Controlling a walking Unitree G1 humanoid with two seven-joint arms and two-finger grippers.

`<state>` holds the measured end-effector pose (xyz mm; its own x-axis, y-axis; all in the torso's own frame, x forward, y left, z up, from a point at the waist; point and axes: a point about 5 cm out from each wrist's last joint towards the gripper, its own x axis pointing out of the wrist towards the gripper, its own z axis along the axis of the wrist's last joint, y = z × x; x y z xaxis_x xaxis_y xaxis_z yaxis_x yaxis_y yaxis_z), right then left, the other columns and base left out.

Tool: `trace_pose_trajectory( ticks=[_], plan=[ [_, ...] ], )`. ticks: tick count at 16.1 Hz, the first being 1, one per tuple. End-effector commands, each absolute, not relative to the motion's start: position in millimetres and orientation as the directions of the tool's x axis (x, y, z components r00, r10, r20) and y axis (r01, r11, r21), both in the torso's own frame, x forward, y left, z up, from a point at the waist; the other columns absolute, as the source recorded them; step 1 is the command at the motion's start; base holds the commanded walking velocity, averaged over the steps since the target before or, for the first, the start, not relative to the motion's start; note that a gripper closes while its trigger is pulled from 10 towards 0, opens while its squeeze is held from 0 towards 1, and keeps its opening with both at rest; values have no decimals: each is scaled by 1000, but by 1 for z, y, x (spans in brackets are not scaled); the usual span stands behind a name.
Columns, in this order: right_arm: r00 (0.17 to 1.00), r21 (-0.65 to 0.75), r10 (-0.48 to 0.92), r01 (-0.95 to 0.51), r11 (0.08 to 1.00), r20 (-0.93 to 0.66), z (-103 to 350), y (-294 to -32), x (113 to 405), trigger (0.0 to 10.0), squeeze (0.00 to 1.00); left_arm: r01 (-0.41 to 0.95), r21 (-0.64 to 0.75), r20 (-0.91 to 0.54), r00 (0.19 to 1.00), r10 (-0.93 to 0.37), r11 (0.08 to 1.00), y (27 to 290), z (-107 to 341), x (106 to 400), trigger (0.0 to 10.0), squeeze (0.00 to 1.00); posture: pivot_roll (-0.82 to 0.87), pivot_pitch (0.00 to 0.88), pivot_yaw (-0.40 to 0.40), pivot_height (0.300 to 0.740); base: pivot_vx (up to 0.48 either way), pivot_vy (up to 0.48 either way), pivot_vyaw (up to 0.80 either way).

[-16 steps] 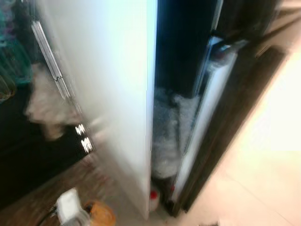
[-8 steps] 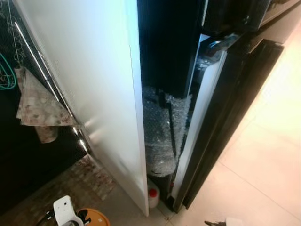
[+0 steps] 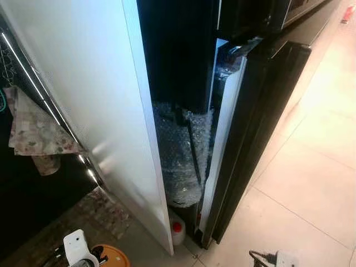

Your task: Restocking fridge

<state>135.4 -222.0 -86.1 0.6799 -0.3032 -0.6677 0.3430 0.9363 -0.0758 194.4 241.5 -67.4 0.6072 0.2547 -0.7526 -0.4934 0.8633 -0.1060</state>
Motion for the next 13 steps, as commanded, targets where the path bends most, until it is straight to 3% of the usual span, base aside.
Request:
trace_pose_trajectory(
  ticks=[1, 2, 4, 5, 7, 10, 12, 13],
  plan=[
    [700, -85, -324, 354, 931, -637, -83, -222, 138, 10000, 0, -501, -86, -746, 605, 278, 861, 248, -66, 194, 10000, 0, -100, 0, 77, 740, 0, 0, 0],
    [708, -77, -330, 365, 928, -624, -82, -222, 139, 10000, 0, -503, -84, -745, 605, 281, 860, 249, -66, 194, 10000, 0, -106, 0, 82, 740, 0, 0, 0],
    [875, -78, -351, 345, 935, -334, -38, -246, 179, 10000, 0, -503, -81, -745, 604, 283, 860, 250, -65, 193, 10000, 0, -123, 0, 89, 740, 0, 0, 0],
    [892, -69, -358, 353, 933, -275, -28, -249, 184, 10000, 0, -499, -75, -746, 603, 284, 863, 250, -65, 193, 10000, 0, -129, 0, 91, 740, 0, 0, 0],
    [934, -209, -323, 289, 934, -154, -9, -250, 196, 10000, 0, -497, -69, -744, 604, 287, 865, 251, -65, 193, 10000, 0, -128, 0, 88, 740, 0, 0, 0],
    [952, -88, -306, 304, 949, -20, 16, -242, 201, 10000, 0, -500, -70, -740, 606, 291, 863, 252, -65, 193, 10000, 0, -131, 0, 91, 740, 0, 0, 0],
    [996, 47, -92, 92, 995, 6, 32, -216, 207, 10000, 0, -500, -61, -742, 602, 296, 864, 254, -65, 191, 10000, 0, -147, 0, 100, 740, 0, 0, 0],
    [993, 73, 120, -118, 990, -22, 36, -193, 207, 10000, 0, -498, -57, -743, 600, 296, 865, 255, -65, 190, 10000, 0, -155, 0, 101, 740, 0, 0, 0]
  ],
)
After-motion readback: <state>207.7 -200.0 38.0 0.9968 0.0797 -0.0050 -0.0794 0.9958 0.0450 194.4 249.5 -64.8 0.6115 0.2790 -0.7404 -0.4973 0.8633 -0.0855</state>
